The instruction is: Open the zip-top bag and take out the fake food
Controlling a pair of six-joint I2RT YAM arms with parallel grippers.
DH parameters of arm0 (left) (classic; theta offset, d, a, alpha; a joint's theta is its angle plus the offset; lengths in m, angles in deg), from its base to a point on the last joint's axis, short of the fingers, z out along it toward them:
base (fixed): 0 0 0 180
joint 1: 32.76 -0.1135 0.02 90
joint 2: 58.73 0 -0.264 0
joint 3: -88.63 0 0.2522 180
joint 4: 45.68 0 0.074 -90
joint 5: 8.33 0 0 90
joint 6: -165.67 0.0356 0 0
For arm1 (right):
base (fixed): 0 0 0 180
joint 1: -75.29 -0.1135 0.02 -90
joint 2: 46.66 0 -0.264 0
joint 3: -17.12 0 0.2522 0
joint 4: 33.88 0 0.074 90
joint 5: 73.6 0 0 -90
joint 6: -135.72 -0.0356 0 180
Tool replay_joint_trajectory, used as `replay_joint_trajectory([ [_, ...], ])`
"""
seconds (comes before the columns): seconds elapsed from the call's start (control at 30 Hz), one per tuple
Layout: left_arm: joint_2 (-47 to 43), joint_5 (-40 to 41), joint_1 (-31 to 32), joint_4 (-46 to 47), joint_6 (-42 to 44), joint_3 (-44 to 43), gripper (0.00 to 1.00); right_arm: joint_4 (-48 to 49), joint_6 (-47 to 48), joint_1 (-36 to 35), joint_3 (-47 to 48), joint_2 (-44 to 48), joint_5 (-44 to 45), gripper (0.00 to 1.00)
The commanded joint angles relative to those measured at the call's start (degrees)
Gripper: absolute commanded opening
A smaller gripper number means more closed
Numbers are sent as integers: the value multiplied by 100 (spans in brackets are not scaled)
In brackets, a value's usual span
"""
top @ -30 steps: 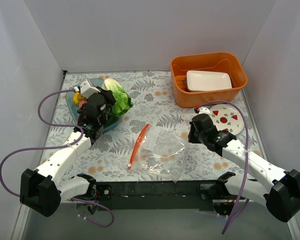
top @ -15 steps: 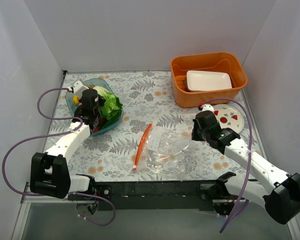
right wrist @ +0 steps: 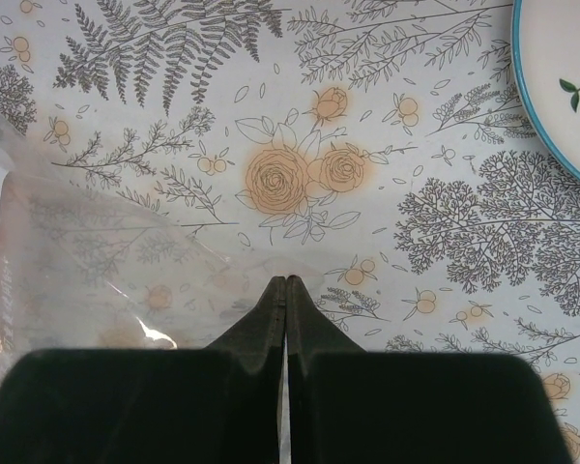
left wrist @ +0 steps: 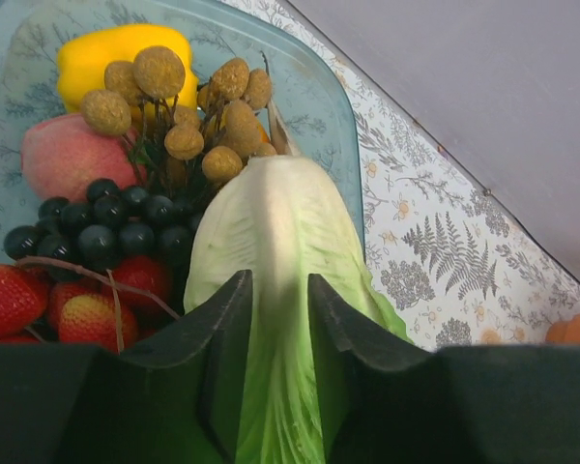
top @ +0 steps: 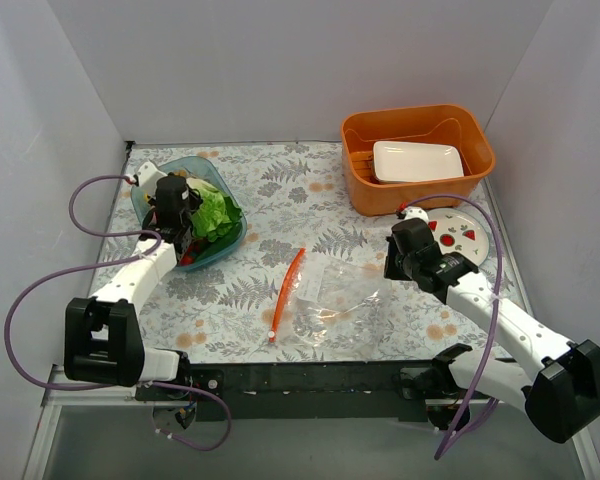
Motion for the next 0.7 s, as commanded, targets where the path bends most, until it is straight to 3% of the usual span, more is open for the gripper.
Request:
replay_joint_trajectory([
  [0.0,-138,-65,-59,47,126,-293,37,114,107,63,298,-76,-63,1],
  [0.37,-322,-346,-94,-515,337,-819,69,97,116,134,324,-182,-72,1],
  [0.47,-445,-469,-85,-840,398,-1057,70,105,116,143,324,-208,-72,1],
  [0.67,-876,-1444,72,-1236,416,-1224,70,97,107,204,263,-270,34,1],
])
